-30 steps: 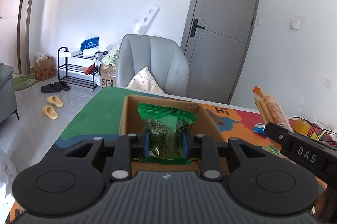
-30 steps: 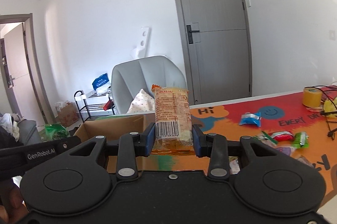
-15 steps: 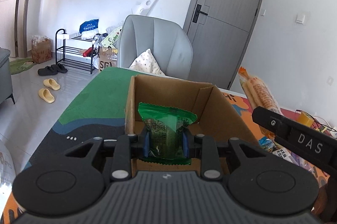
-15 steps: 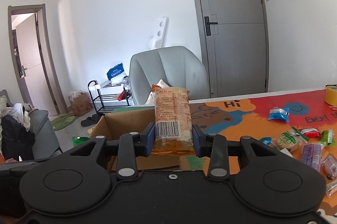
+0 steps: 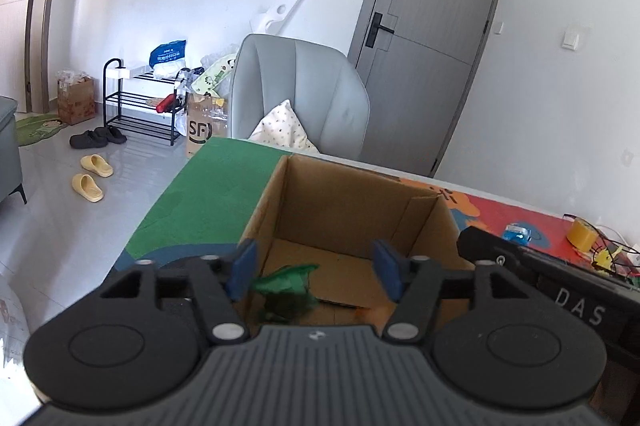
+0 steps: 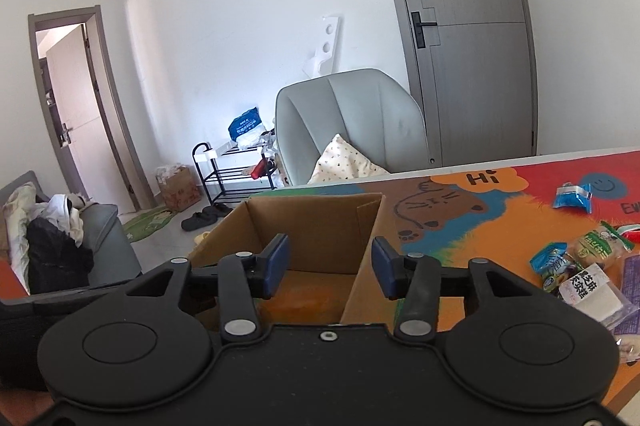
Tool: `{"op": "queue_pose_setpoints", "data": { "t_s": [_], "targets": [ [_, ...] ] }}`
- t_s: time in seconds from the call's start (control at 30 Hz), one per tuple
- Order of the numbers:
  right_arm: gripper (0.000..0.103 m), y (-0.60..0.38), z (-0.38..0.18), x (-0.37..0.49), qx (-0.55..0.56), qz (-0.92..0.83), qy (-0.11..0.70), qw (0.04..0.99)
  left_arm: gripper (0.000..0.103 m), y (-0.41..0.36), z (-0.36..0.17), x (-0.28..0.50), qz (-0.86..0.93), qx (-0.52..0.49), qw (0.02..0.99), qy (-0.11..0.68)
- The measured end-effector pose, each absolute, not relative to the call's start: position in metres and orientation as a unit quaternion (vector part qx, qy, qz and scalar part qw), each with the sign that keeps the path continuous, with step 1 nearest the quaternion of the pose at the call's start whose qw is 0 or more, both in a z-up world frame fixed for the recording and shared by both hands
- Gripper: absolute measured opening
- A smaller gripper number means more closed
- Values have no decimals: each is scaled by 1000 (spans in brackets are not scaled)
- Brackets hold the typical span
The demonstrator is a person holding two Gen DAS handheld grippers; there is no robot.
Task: Organize snacks
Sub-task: 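Carry both snacks over the cardboard box and open both grippers to drop them, then move both grippers back from the box toward the remaining snacks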
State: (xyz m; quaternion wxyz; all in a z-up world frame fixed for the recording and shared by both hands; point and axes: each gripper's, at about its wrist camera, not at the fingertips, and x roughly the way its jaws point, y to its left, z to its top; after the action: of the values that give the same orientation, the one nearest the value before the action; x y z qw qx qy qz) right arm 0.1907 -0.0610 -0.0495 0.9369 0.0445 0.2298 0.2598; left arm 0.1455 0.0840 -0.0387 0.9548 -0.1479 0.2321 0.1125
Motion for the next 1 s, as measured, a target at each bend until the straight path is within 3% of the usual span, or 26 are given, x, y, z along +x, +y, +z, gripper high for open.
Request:
{"op": "queue_pose_setpoints", "data": {
  "t_s": [0.1,0.53,0.67,1.0],
  "targets": [
    [48,-70,-48,190,53,250,230,939,80,80,-35,142,122,-144,955,228],
    [54,-119,-54,182,78,204,246,944,92,52,-27,136,134,-126,958,220],
    [69,-136,-56,179,79,187,251,946,96,40,-26,137,132,-121,958,224],
    [92,-179,-61,165,79,154,264,949,99,3,-29,136,120,-100,959,238]
  ]
}}
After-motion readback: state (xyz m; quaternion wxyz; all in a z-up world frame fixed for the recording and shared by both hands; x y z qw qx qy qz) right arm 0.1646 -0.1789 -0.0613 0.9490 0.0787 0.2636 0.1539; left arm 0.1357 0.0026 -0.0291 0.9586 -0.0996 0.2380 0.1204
